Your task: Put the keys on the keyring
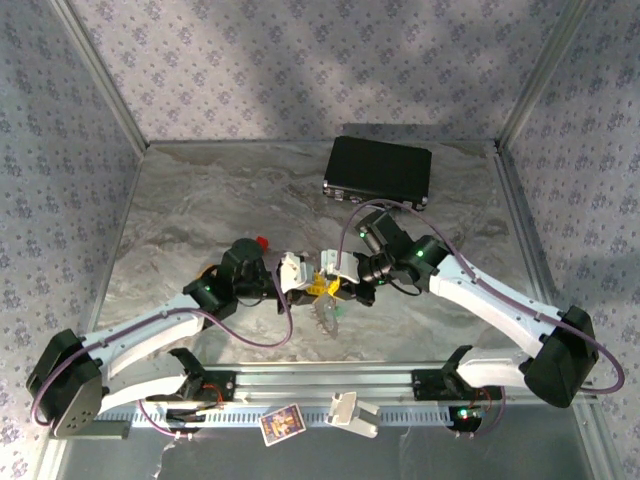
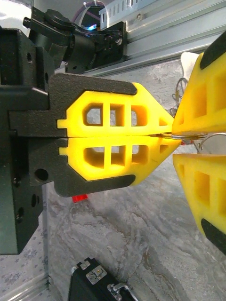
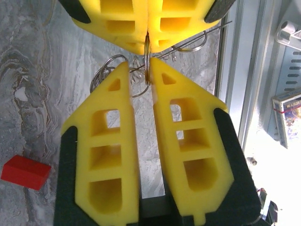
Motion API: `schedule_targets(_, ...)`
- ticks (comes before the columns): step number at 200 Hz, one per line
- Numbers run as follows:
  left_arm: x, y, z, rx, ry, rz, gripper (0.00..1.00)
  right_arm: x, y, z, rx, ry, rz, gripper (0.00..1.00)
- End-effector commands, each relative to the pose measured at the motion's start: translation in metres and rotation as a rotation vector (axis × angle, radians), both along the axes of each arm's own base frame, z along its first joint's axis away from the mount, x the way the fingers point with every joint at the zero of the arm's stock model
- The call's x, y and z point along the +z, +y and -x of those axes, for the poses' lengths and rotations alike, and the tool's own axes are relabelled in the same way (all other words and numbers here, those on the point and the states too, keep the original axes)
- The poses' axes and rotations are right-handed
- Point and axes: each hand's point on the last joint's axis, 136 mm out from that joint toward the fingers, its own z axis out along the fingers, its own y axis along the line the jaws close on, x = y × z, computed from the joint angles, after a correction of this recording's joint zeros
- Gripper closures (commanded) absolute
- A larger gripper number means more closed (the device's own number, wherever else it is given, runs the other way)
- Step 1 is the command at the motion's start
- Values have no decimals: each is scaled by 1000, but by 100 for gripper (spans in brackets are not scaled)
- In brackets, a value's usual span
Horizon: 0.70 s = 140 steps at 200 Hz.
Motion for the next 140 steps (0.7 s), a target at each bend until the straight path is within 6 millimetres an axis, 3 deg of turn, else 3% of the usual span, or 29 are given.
schedule_targets(1,4,-3,5,-42,-7,-7,81,8,2,2,16,-17,7,100)
schedule_targets(30,5,-4,6,-53,-7,-3,84,10,6,2,23,-23,-4,100)
schedule_targets(67,8,-4,8,-60,-21,10,100,10,8,3,18,-19,-15,100)
schedule_targets(80,10,-3,8,-56,-31,26,100,10,6,3,11,-8,-27,100)
schedule_targets(113,20,-2,8,-42,-34,114,100,21,-3,0,-36,29,-164,76)
schedule_targets(140,26,-2,14,-55,-27,200,100,18,-7,2,-54,64,-204,71)
